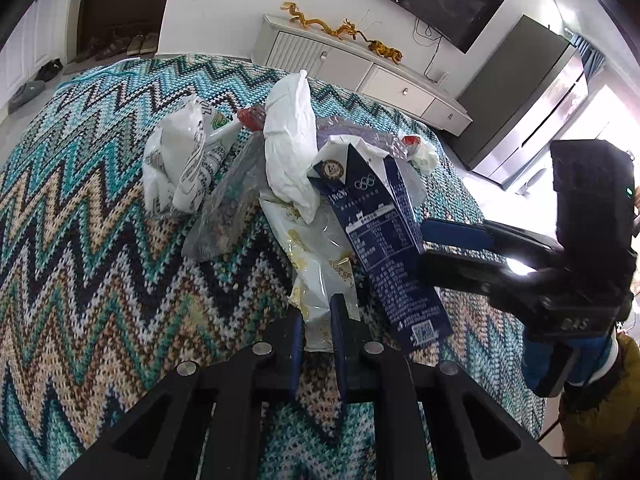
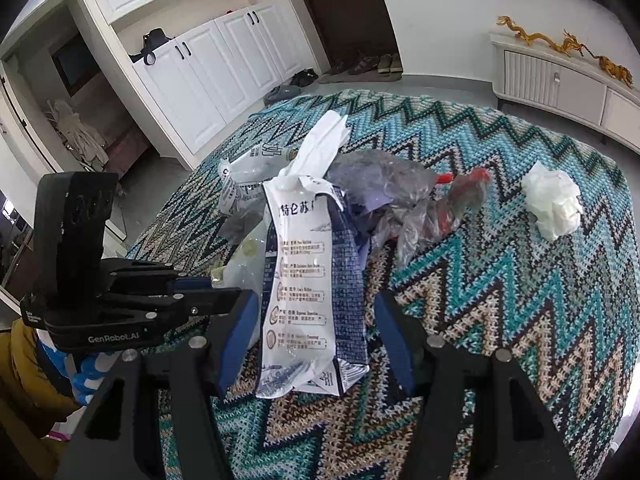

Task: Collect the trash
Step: 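Grasp the gold-print clear bag with left tool while right grasps white-blue milk carton, then carry the gold-print bag and milk carton over the trash bin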

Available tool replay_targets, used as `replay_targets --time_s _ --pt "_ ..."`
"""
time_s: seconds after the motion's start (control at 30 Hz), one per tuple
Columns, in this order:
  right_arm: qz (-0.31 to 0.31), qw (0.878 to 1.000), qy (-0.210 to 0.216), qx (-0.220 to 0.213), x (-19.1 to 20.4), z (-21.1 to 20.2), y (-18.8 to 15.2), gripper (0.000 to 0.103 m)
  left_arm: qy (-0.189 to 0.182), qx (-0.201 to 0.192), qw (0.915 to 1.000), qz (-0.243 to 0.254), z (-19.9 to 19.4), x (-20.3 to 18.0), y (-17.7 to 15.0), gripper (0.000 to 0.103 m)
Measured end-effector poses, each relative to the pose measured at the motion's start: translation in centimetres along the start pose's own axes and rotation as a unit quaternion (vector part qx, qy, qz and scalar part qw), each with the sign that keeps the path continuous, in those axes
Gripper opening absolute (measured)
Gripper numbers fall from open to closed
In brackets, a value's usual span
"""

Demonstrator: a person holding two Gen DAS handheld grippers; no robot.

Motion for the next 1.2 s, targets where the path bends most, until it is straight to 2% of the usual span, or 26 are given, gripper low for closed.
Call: replay_targets --time_s 0.3,0.4,0.57,0.97,1.07,1.2 --pt "-0.001 1.000 0.014 0.022 0.9 2.5 -0.3 0.058 0.008 -0.005 0.9999 -0.006 -1.9 -0.5 -2.3 0.012" --pt "-0.009 1.000 0.011 0.022 1.6 2.2 -0.8 0.051 0.017 -0.008 0.9998 -0.006 -3.6 0.1 -3.3 0.012" --pt "-0.018 0.999 0.001 0.026 2.4 0.7 -2.8 0.050 0.029 -0.011 0.9995 -0.007 -6.2 0.4 -5.7 0.011" --pt "-0.002 0.999 -0.018 -0.042 2.4 -8.9 -5.5 0.050 0.035 -0.042 0.9984 0.017 -12.3 -2.9 -9.4 0.011" --pt "0.005 0.998 -0.024 -0.062 2.4 -11.4 -6.4 0.050 0.025 -0.035 0.9988 0.023 -12.9 -3.8 -10.5 0.011" --pt "0.013 0.996 -0.041 -0.083 1.8 -14.5 -7.5 0.050 0.014 -0.007 0.9995 0.028 -11.7 -5.1 -11.7 0.011"
Point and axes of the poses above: each gripper's, at about its wrist camera, not at the fingertips, and z roughly the way its jaws point, x to its left, y to its top, the point moved 5 cm from there along z, roughly the way its jaws point, and after that the axes turned 4 degrees about -y, right-handed, at the moved point
